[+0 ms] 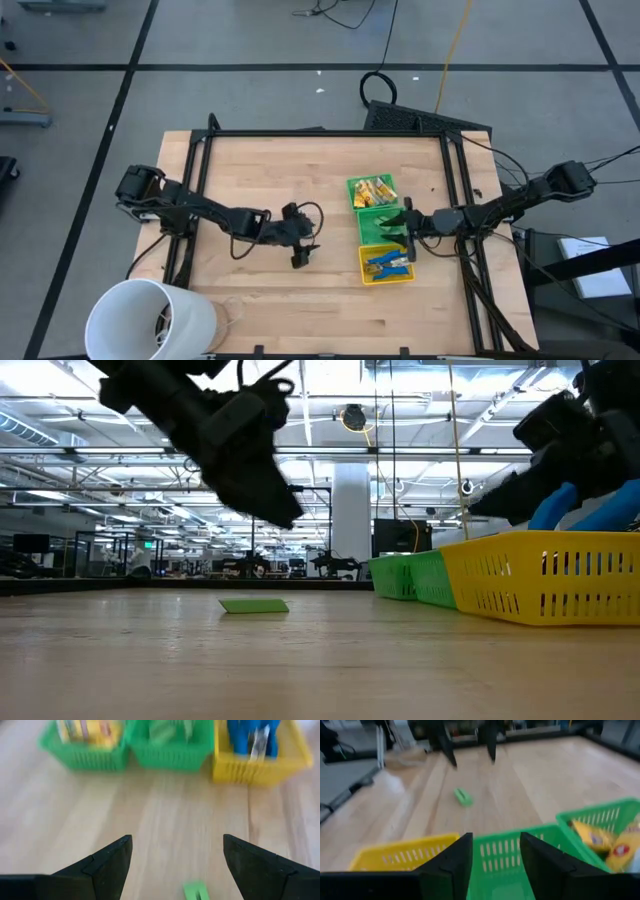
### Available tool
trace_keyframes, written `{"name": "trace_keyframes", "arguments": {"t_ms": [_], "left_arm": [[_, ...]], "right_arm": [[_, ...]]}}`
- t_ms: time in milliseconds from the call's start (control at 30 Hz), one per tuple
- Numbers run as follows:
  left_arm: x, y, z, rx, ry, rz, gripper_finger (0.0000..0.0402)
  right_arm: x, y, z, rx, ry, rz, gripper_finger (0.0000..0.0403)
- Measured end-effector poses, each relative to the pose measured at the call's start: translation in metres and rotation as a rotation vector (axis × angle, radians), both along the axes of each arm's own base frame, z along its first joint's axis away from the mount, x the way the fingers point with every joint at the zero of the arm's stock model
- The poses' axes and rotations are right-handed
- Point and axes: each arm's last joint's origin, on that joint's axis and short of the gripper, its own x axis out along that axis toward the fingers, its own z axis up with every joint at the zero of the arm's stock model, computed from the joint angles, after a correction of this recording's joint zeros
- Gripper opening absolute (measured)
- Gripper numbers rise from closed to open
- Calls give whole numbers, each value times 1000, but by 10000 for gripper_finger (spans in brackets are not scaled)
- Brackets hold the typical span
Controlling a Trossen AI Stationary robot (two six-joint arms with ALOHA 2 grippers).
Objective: Pick & Place School Supplies
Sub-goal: Put the green eraser into the bottom green bin
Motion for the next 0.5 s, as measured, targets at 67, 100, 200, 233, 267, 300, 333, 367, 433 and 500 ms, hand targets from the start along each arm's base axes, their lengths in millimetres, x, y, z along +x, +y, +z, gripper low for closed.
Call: {"name": "trace_keyframes", "arguments": {"t_ms": [67, 100, 200, 233, 267, 300, 333, 367, 433, 500], "left_arm": [[-5, -4, -5, -23, 65, 18, 310], [-8, -5, -8, -34, 93, 32, 310], [-12, -14, -16, -58, 142, 58, 310], [-12, -18, -19, -59, 153, 52, 310], [-12, -22, -21, -62, 151, 42, 310], [-12, -27, -24, -64, 155, 33, 310], [-12, -31, -28, -65, 168, 26, 310], [-13, -35, -32, -62, 184, 21, 310], [-14, -40, -40, -70, 202, 34, 310], [-15, -42, -47, -92, 233, 62, 310]], "right_arm": [[1, 1, 5, -4, -47, 6, 163], [1, 1, 8, -10, -81, 13, 169], [1, 6, 17, -45, -165, 49, 188], [0, 7, 19, -57, -185, 62, 194], [0, 9, 20, -66, -197, 74, 199], [-1, 10, 21, -71, -207, 84, 203], [-1, 11, 22, -69, -217, 89, 205], [-1, 12, 23, -68, -222, 94, 206], [-2, 13, 23, -67, -220, 100, 207], [-2, 13, 23, -68, -218, 100, 205]]}}
